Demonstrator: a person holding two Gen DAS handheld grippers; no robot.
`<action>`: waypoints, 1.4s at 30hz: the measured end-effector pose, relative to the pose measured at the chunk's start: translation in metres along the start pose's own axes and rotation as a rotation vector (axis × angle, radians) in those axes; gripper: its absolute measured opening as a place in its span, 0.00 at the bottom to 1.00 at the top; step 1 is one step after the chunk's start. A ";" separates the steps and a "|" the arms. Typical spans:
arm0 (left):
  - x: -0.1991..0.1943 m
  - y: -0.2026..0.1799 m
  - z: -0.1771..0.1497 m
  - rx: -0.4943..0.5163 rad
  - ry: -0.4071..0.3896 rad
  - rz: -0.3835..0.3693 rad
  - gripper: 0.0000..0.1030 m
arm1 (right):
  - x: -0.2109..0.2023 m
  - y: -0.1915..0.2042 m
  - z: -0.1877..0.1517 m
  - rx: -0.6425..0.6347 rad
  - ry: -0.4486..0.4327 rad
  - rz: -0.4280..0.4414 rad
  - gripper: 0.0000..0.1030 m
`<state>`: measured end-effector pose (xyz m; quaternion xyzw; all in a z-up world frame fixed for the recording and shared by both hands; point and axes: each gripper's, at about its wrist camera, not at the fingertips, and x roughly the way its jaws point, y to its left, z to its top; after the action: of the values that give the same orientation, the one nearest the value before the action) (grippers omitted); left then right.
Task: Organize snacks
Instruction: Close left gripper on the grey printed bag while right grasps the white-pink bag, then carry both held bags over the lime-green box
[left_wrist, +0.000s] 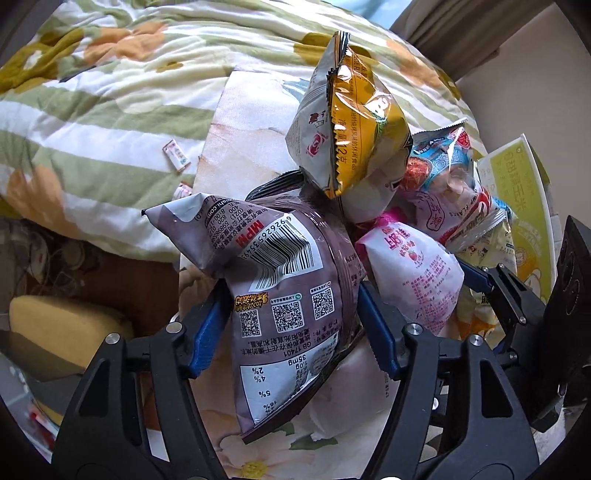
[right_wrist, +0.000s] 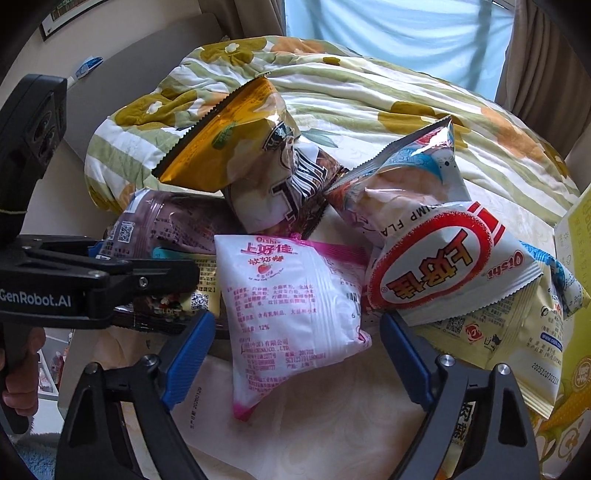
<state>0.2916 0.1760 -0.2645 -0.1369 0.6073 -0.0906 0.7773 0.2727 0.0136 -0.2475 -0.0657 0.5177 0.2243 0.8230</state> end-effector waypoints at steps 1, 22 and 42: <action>-0.001 0.000 -0.001 0.005 -0.001 0.007 0.62 | 0.002 0.000 0.000 -0.001 0.004 0.001 0.80; -0.058 -0.004 -0.043 0.050 -0.078 0.031 0.60 | -0.031 0.019 -0.017 -0.006 -0.059 0.046 0.44; -0.142 -0.140 -0.039 0.241 -0.287 -0.085 0.60 | -0.191 -0.040 -0.040 0.150 -0.319 -0.042 0.44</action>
<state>0.2222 0.0831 -0.0977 -0.0801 0.4685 -0.1750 0.8622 0.1878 -0.0936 -0.1027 0.0214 0.3942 0.1754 0.9019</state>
